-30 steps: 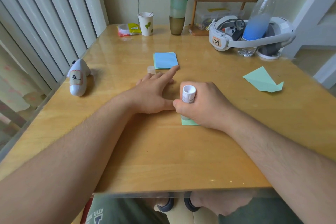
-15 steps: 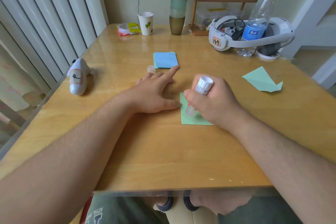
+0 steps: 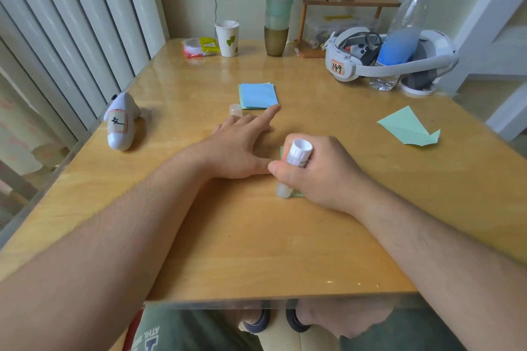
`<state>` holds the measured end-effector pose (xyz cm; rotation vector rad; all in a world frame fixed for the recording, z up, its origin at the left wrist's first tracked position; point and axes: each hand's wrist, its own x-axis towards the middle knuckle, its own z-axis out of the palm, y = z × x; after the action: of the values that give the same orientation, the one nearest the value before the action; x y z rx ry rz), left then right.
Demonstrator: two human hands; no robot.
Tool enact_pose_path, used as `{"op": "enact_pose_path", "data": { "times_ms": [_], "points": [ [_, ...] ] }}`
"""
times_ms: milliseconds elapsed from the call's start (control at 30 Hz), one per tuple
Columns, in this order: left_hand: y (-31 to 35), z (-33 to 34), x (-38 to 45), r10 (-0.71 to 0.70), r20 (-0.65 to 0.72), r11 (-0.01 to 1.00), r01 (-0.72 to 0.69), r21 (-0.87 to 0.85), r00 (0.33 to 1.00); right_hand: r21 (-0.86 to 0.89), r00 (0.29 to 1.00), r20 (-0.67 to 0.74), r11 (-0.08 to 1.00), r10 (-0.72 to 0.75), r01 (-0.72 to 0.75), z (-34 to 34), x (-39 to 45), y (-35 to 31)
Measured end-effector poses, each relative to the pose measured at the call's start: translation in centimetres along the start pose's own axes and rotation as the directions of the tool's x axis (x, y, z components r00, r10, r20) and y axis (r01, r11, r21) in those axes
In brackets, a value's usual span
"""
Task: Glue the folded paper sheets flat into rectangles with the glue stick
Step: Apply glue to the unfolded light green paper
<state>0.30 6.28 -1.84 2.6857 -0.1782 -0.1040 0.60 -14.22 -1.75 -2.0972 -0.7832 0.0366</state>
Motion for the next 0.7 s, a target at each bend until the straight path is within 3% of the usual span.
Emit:
{"op": "enact_pose_path", "data": {
  "times_ms": [67, 167, 267, 500, 700],
  "points": [
    [-0.1, 0.0, 0.0, 0.002, -0.012, 1.0, -0.002, 0.001, 1.0, 0.116, 0.997, -0.055, 0.992, 0.062, -0.055, -0.6, 0.4, -0.1],
    [-0.2, 0.1, 0.2, 0.0, -0.021, 1.0, 0.0, 0.006, 1.0, 0.251, 0.956, -0.262, 0.966, 0.134, -0.067, -2.3, 1.4, 0.5],
    [-0.2, 0.0, 0.2, 0.003, -0.017, 1.0, -0.003, 0.012, 1.0, 0.202, 0.922, -0.348, 0.974, 0.167, -0.1, -3.9, 2.2, 1.6],
    [-0.1, 0.5, 0.9, -0.016, -0.123, 1.0, 0.016, -0.004, 0.992, -0.197, 0.965, -0.222, 0.963, 0.139, -0.184, -5.1, 4.3, 1.8],
    [0.1, 0.8, 0.8, -0.016, -0.164, 1.0, 0.019, 0.016, 0.986, -0.218, 0.951, -0.236, 0.942, 0.202, -0.255, -4.0, 4.6, 3.2]
  ]
}}
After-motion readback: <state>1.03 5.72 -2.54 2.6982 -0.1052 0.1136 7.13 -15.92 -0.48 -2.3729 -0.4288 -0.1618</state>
